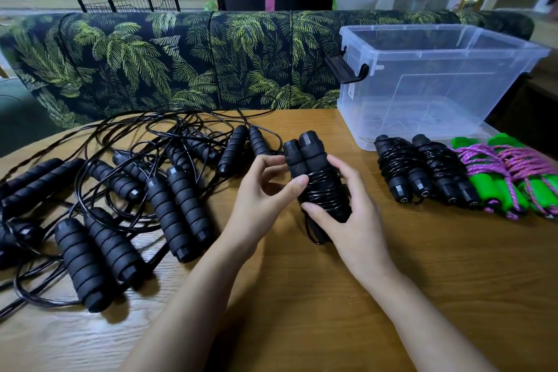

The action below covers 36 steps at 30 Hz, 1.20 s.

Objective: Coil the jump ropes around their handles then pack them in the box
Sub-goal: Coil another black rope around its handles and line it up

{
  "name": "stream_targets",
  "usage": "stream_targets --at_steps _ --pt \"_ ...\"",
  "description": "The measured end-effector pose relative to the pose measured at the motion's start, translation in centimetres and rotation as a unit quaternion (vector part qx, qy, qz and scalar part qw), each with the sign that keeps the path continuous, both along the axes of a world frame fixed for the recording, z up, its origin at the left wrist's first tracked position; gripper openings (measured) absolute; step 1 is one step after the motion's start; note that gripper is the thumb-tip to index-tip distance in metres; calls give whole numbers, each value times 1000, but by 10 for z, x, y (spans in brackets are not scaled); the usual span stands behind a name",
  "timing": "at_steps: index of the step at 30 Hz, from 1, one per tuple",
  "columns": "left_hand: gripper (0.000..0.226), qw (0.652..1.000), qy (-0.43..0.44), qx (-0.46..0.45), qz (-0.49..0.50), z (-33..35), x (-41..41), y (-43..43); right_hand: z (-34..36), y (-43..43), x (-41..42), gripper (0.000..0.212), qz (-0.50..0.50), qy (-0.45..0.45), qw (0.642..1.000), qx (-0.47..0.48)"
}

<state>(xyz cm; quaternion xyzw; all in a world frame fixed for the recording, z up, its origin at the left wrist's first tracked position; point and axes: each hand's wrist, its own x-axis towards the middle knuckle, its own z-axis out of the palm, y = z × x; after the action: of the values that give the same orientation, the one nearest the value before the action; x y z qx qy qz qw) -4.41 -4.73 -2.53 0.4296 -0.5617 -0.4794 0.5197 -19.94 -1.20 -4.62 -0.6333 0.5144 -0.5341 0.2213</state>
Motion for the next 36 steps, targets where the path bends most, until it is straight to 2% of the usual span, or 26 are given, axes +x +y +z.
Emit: stream_targets --at_steps 4,8,11,13,17,20,25,30,33,36 --pt "50 999 24 10 21 4 -2 2 0 3 2 68 -16 37 999 -10" --pt "35 998 37 -1 57 4 -6 4 3 5 7 100 -84 194 977 -14" --pt "37 999 29 9 37 5 -7 4 0 4 8 103 -114 253 961 -3" --pt "36 1000 11 6 15 5 -5 3 -1 2 5 102 -102 225 969 13" --pt "35 1000 23 8 -17 8 2 2 2 -1 1 103 -38 80 995 48" --pt "33 999 40 6 -8 11 2 3 3 1 2 101 -25 56 997 48" --pt "26 998 63 -2 19 10 -5 6 3 5 7 94 -56 171 984 14" --pt "26 999 39 -16 9 6 -9 7 7 8 9 118 -87 254 961 60" --pt "26 1000 5 -26 -9 3 -11 7 8 8 7 114 -114 269 955 57" --pt "33 998 -34 -40 -33 2 -11 7 5 6 5 104 -131 246 959 43"
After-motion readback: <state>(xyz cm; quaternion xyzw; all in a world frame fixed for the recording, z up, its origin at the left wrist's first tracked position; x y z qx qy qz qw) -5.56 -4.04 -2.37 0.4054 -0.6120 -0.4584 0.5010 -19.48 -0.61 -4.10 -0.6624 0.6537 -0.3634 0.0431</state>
